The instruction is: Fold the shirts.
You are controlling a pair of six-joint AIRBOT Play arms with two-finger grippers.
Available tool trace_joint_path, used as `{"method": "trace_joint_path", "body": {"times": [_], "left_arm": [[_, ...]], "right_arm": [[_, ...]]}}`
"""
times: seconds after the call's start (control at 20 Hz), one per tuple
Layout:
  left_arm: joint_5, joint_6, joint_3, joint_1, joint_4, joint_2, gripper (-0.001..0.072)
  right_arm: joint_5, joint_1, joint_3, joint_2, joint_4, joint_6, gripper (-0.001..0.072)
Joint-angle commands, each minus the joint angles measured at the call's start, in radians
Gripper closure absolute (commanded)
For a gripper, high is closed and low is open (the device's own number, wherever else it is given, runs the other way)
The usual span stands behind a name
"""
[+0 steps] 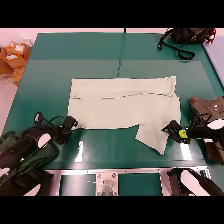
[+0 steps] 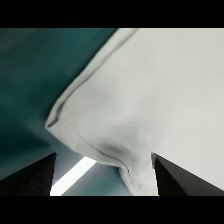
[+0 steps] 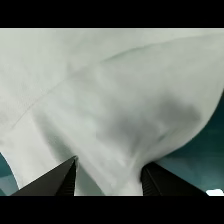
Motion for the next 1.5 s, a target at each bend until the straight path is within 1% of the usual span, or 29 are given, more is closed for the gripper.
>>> {"method": "trace_joint_path", "body": {"times": [0.0, 0.1, 0.15, 0.2, 0.25, 0.3, 0.35, 0.4, 0.55, 0.6, 0.65, 0.7, 0.85, 0.9, 0.95, 1.0, 1.05, 1.1, 1.15, 1.2, 1.25, 1.3, 1.4, 1.45], "left_arm": [[0.163, -0.117, -0.044, 0.000, -0.031, -0.074, 0.0001], [0.321, -0.116, -0.044, 0.000, -0.100, -0.156, 0.0001], [0.378, -0.117, -0.043, 0.000, -0.105, -0.182, 0.0001], [0.389, -0.117, -0.043, 0.000, -0.112, -0.194, 0.0002], [0.360, -0.116, -0.044, 0.000, -0.120, -0.192, 0.0062], [0.315, -0.115, -0.043, 0.000, -0.119, -0.183, 0.0273], [0.270, -0.115, -0.043, 0.000, -0.121, -0.164, 0.0403], [0.245, -0.103, -0.043, 0.000, -0.120, -0.139, 0.0417], [0.234, -0.054, -0.043, 0.000, -0.119, -0.091, 0.0418], [0.227, -0.047, -0.043, 0.000, -0.119, -0.087, 0.0462], [0.221, -0.041, -0.043, 0.000, -0.119, -0.088, 0.0675], [0.223, -0.021, -0.044, 0.000, -0.119, -0.088, 0.0684], [0.243, -0.018, -0.043, 0.000, -0.119, -0.088, 0.0684], [0.249, -0.018, -0.043, 0.000, -0.119, -0.088, 0.0683], [0.248, -0.017, -0.043, 0.000, -0.119, -0.088, 0.0684], [0.241, -0.010, -0.043, 0.000, -0.119, -0.087, 0.0684], [0.229, -0.010, -0.043, 0.000, -0.119, -0.087, 0.0683], [0.221, 0.009, -0.042, 0.000, -0.120, -0.087, 0.0684], [0.184, 0.053, -0.033, 0.000, -0.119, -0.076, 0.0684], [0.145, 0.125, -0.021, 0.000, -0.116, -0.053, 0.0684], [0.108, 0.231, -0.005, 0.000, -0.115, -0.022, 0.0684], [0.071, 0.306, 0.013, 0.008, -0.114, 0.003, 0.0684], [-0.034, 0.408, 0.052, 0.042, -0.114, 0.025, 0.0684], [-0.096, 0.476, 0.076, 0.064, -0.115, 0.025, 0.0684]], "right_arm": [[-0.009, 0.000, 0.000, 0.000, -0.002, 0.000, 0.0226], [-0.005, 0.000, 0.000, 0.000, -0.002, 0.000, 0.0226], [0.000, 0.000, 0.000, 0.000, -0.002, 0.000, 0.0226], [0.003, 0.000, 0.000, 0.000, -0.002, 0.000, 0.0226], [0.003, 0.000, 0.000, 0.000, -0.002, 0.000, 0.0226], [0.003, 0.000, 0.000, 0.000, -0.002, 0.000, 0.0226], [0.006, 0.000, 0.000, 0.000, -0.002, 0.000, 0.0226], [0.006, 0.000, 0.000, 0.000, -0.002, 0.000, 0.0226], [0.023, 0.000, 0.001, 0.000, -0.006, 0.000, 0.0225], [0.032, 0.000, 0.003, 0.000, -0.011, 0.000, 0.0225], [0.038, 0.000, 0.006, 0.000, -0.020, 0.000, 0.0225], [0.041, 0.000, 0.011, 0.000, -0.028, 0.001, 0.0225], [0.058, 0.000, 0.010, 0.000, -0.031, 0.000, 0.0226], [0.070, 0.000, 0.005, 0.000, -0.031, 0.000, 0.0245], [0.077, 0.000, 0.002, 0.000, -0.031, 0.000, 0.0410], [0.082, 0.000, 0.004, 0.000, -0.031, 0.000, 0.0699], [0.089, 0.000, 0.013, 0.000, -0.031, -0.005, 0.0694], [0.100, 0.000, 0.028, 0.000, -0.031, -0.008, 0.0694], [0.117, 0.000, 0.048, 0.000, -0.031, -0.008, 0.0694], [0.136, 0.000, 0.064, 0.004, -0.031, -0.008, 0.0694], [0.146, 0.000, 0.075, 0.011, -0.032, -0.008, 0.0694], [0.152, 0.000, 0.081, 0.021, -0.032, -0.007, 0.0694], [0.165, 0.000, 0.082, 0.048, -0.048, 0.000, 0.0695], [0.175, 0.000, 0.082, 0.064, -0.067, 0.013, 0.0695]]}}
